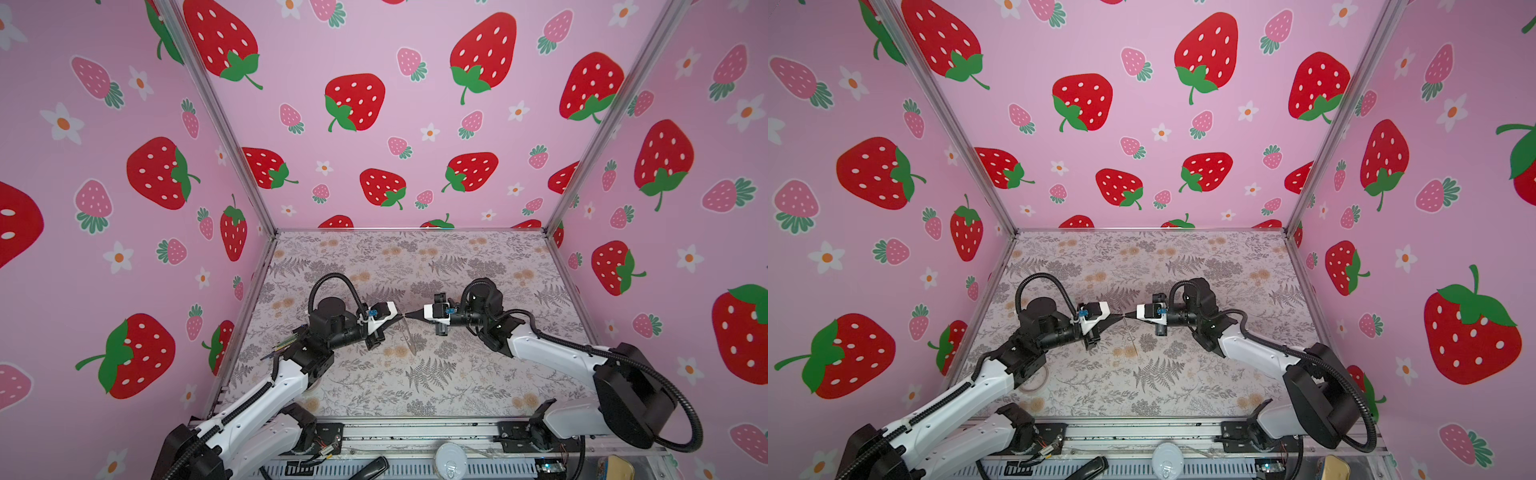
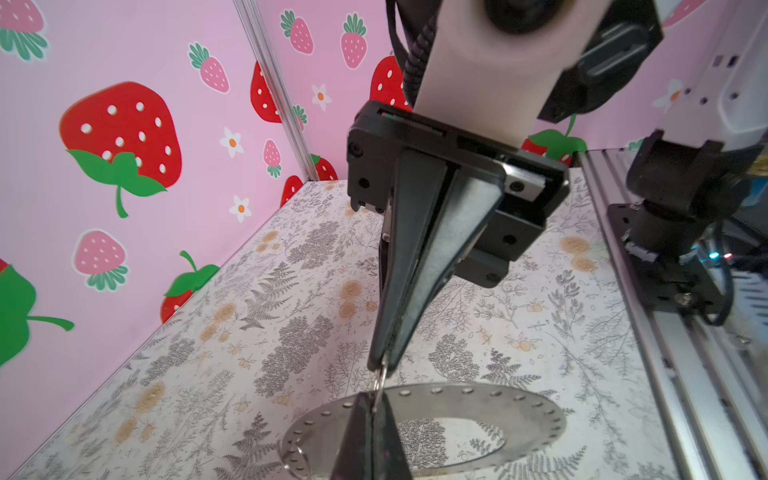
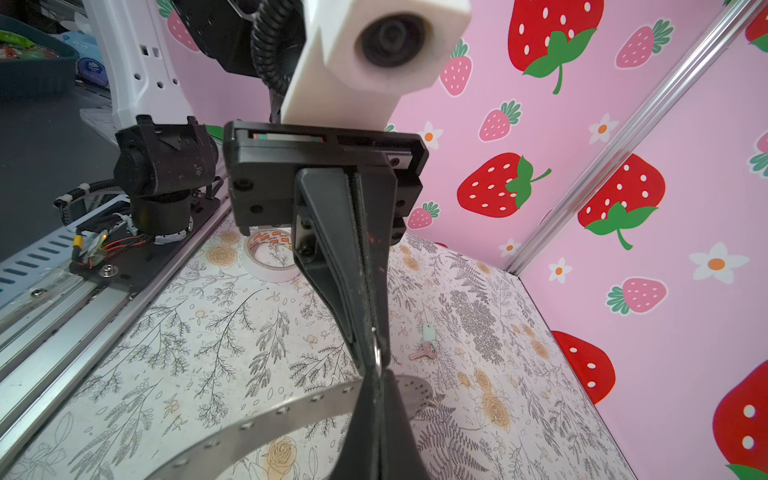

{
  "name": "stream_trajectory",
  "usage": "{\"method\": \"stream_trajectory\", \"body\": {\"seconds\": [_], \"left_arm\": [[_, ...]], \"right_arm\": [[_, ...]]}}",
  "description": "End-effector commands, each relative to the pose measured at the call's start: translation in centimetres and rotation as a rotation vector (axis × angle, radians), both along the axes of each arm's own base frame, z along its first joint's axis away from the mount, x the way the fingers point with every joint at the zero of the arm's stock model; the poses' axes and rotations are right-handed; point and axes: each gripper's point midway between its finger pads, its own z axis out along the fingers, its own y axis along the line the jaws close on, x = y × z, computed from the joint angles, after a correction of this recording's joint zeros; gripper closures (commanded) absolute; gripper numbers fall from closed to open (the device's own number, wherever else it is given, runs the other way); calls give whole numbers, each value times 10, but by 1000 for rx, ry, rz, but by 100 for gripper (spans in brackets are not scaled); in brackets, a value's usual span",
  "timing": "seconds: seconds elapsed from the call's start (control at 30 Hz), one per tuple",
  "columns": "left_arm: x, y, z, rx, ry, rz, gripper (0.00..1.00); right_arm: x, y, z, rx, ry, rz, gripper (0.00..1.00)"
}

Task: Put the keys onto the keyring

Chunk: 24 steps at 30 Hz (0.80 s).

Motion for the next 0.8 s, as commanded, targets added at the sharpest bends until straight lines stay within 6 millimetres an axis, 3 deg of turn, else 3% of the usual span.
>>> {"method": "stream_trajectory", "body": {"seconds": [0.0, 0.1, 0.2, 0.37, 0.5, 0.77], "left_arm": [[4, -1, 18, 2, -74, -1, 100], [7, 4, 18, 40, -127, 26, 100], [7, 9, 16, 86, -189, 42, 100], [11, 16, 8, 141, -224, 80, 100], [25, 28, 2, 177, -178, 173, 100], [49, 72, 11, 152, -86, 355, 100]], "right_arm": [[-2, 4, 10, 20, -44, 20, 77], [5, 1, 4, 6, -65, -44, 59], [18, -6, -3, -6, -95, -144, 51], [34, -11, -2, 23, -1, -254, 49], [87, -8, -8, 11, 303, -520, 49], [131, 34, -51, -76, 548, -572, 49]]}}
